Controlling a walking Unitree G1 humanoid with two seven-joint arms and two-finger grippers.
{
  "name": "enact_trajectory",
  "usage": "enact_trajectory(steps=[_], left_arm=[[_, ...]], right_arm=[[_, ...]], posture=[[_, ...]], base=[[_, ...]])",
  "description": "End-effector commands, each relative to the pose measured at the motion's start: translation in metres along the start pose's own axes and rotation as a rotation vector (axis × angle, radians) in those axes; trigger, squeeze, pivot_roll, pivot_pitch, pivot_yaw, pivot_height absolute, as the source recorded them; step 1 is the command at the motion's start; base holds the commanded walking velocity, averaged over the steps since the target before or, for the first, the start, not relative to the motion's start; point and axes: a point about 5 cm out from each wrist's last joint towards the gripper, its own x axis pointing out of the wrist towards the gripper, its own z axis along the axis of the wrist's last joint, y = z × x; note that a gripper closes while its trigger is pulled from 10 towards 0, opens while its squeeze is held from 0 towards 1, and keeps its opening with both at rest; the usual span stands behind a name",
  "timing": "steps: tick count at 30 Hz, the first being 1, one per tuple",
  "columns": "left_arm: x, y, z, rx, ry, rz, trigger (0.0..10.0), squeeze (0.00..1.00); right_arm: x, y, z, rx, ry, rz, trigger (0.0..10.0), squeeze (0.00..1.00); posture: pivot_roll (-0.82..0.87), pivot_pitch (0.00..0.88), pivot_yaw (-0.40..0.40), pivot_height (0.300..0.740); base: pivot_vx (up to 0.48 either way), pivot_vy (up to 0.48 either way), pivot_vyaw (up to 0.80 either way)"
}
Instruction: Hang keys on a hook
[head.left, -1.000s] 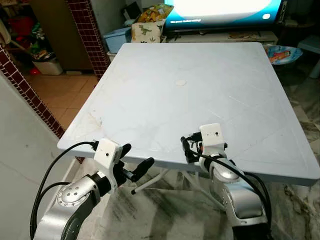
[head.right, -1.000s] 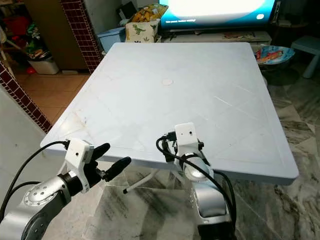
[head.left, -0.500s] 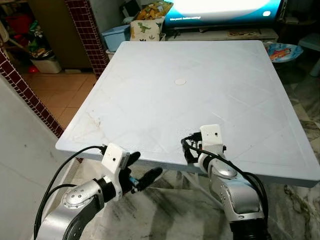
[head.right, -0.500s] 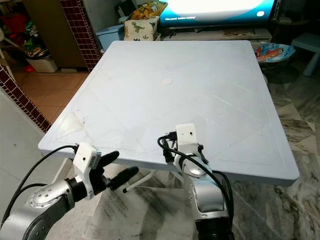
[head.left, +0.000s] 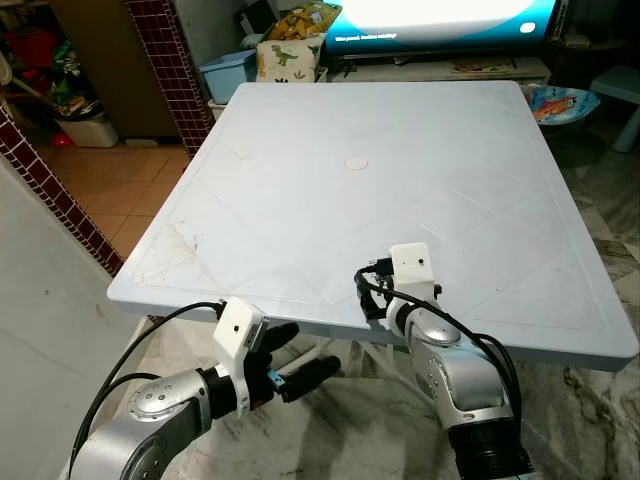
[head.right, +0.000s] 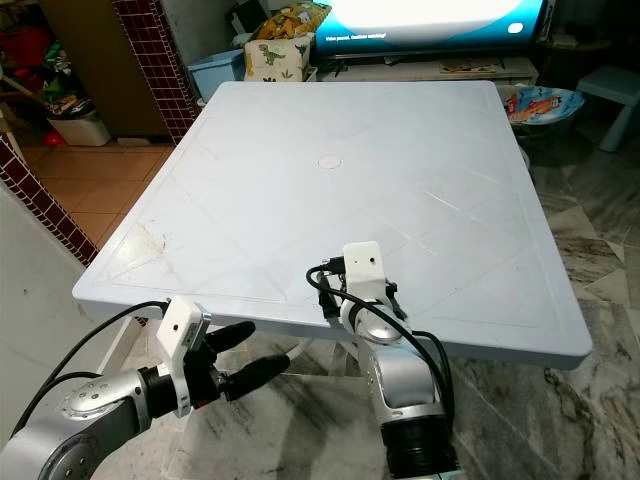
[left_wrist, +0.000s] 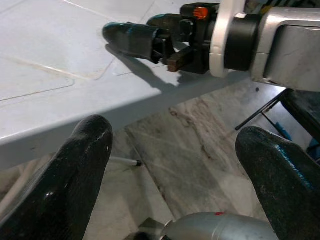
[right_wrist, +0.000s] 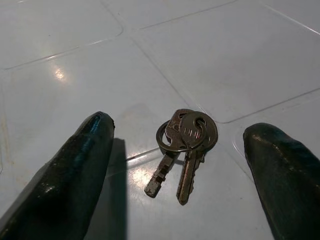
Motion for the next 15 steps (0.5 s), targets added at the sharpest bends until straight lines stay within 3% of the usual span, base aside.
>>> enact_trajectory(steps=[1,15], left_arm=[[-0.002,-0.001,0.001,0.009,0.009,-0.001,10.0,0.00],[-0.002,-0.003,0.000,0.002,0.022,-0.011,10.0,0.00]], right_arm=[[0.003,0.009,-0.001,0.019,0.017,0.033,0.0,0.00],[-0.001,0.023,-0.002,0.014,0.066,0.081,0.0,0.00]], posture=[[0.03,0.061,0.091,0.740],[0.03,0.060,0.088,0.740]], base=[[0.000,0.000,0.00],[0.000,0.000,0.00]])
